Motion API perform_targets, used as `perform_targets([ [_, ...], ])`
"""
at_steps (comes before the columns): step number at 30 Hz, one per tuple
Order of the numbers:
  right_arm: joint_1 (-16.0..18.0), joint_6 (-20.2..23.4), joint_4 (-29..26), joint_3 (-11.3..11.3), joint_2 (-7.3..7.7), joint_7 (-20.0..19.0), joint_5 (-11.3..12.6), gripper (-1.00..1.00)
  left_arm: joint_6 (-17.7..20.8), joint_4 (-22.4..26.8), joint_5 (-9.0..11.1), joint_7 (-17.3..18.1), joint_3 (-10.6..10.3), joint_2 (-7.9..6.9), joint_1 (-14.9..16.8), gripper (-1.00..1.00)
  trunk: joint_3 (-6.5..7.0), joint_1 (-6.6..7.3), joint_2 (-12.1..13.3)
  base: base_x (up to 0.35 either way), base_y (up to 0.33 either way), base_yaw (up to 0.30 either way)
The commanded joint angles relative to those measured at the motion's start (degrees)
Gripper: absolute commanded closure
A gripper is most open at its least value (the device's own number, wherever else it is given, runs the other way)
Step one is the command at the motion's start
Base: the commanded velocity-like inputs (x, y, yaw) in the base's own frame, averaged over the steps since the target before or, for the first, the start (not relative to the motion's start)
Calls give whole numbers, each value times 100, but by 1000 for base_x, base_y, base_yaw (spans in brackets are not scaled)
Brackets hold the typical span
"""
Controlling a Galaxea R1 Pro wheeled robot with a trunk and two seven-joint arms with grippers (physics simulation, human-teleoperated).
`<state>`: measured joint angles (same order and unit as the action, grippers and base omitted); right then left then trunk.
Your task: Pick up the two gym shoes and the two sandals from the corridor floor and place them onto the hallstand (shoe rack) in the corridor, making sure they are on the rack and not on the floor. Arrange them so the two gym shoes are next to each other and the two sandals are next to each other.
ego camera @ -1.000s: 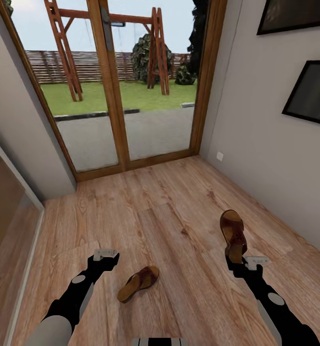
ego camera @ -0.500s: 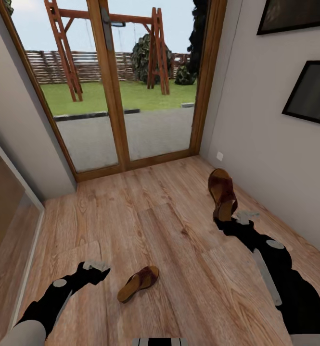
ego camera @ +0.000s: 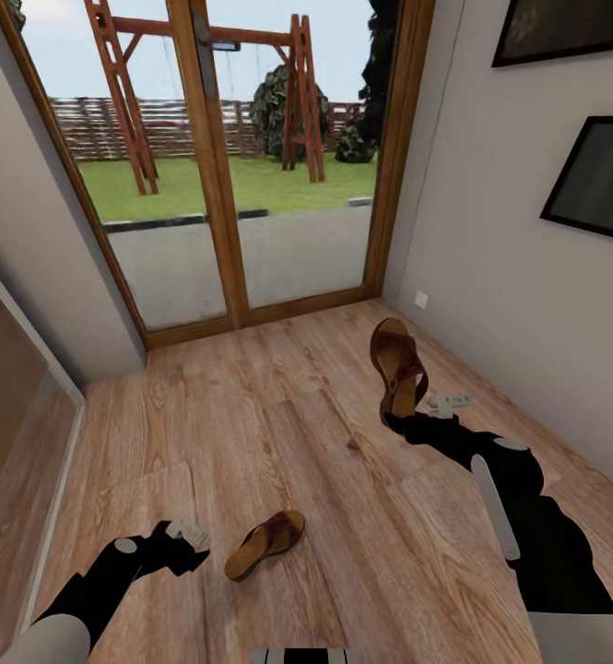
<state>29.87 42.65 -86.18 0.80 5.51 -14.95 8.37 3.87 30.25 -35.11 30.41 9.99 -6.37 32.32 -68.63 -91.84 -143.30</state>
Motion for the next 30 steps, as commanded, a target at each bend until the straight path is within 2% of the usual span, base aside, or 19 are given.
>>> perform_targets([
  [1,5,45,-6,6,1,10,50,100,48,17,-40,77,33,9,4,-100,-5,1,-2,0,0,0],
  [5,8,61,-5,2,2,-3,48,100,79,21,-95,328,31,17,17,-100,-5,1,-2,0,0,0],
  [10,10,67,-8,3,9,-7,43,100,96,-4,-122,879,36,-7,40,-100,-5,1,-2,0,0,0],
  [14,10,73,-11,20,26,-8,42,100,117,17,-128,1175,42,-23,50,-100,-5,1,-2,0,0,0],
  [17,10,71,-12,43,35,-8,42,100,231,53,-141,1309,42,-7,58,-100,-5,1,-2,0,0,0],
  [22,10,71,-13,59,45,-8,42,100,804,259,-131,1395,40,34,59,-100,-5,1,-2,85,0,0],
  [30,10,70,-13,61,47,-8,41,100,911,332,-120,1407,55,41,37,-100,-5,1,-2,170,-12,0],
])
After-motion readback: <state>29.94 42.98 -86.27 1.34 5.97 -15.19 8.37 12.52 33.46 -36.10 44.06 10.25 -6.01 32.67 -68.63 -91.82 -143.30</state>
